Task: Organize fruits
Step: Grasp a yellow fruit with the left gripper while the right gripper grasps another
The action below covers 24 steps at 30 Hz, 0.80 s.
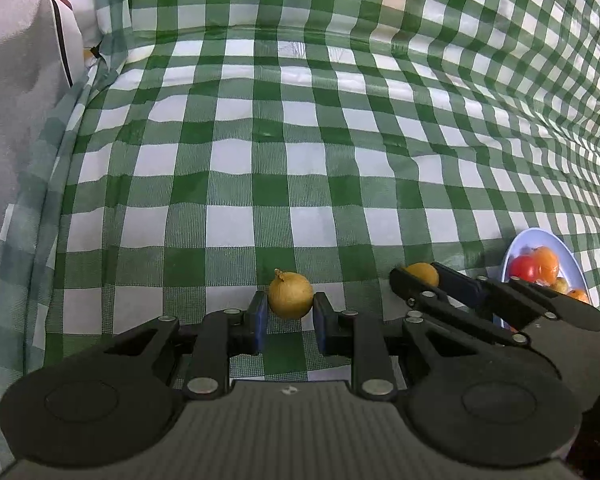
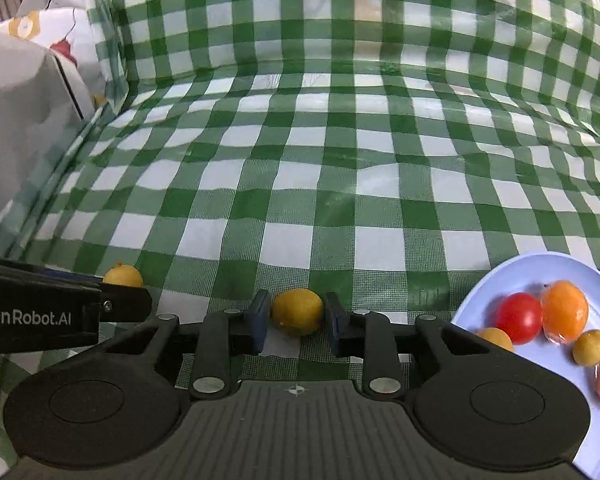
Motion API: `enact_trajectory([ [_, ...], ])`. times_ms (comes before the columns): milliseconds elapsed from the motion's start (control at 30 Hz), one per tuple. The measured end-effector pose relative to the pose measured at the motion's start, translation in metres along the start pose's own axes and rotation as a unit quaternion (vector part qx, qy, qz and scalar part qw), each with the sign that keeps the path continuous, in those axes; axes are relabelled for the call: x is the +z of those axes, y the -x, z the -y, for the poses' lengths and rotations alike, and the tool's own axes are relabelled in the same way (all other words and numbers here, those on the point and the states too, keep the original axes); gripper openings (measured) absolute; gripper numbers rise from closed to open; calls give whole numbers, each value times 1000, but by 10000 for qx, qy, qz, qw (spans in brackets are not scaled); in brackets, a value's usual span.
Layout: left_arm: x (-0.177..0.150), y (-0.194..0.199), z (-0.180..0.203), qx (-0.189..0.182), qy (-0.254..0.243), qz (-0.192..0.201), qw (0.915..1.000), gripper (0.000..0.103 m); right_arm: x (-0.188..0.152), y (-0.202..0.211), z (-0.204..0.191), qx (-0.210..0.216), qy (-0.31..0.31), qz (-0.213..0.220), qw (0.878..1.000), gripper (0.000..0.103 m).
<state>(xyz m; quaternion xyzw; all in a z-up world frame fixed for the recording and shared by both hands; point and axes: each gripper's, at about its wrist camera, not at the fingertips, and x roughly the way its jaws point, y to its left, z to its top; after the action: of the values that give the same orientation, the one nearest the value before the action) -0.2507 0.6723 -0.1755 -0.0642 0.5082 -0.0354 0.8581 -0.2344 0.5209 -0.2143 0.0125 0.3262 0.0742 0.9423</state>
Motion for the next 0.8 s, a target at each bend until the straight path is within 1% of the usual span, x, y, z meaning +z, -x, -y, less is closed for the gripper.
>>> enact_trajectory([
  [267, 3, 23, 7, -77, 5, 263, 9996, 26, 9, 33, 11, 0, -187, 303, 9994, 30],
  [400, 7, 36, 14, -99, 75, 446, 9989, 26, 13, 66, 19, 1, -298, 548, 9981, 30],
  [567, 10, 51, 35, -190, -86, 683, 9974, 26, 20, 107, 35, -186, -651, 898, 9936, 30],
  [633, 8, 54, 43, -220, -166, 740, 9969, 26, 15, 122, 45, -252, -832, 1041, 9908, 30],
  [700, 7, 53, 52, -218, -232, 757, 9966, 26, 4, 128, 54, -315, -933, 1090, 9892, 30],
  [800, 4, 52, 62, -193, -395, 761, 9961, 26, -8, 122, 69, -351, -1044, 927, 9896, 30],
])
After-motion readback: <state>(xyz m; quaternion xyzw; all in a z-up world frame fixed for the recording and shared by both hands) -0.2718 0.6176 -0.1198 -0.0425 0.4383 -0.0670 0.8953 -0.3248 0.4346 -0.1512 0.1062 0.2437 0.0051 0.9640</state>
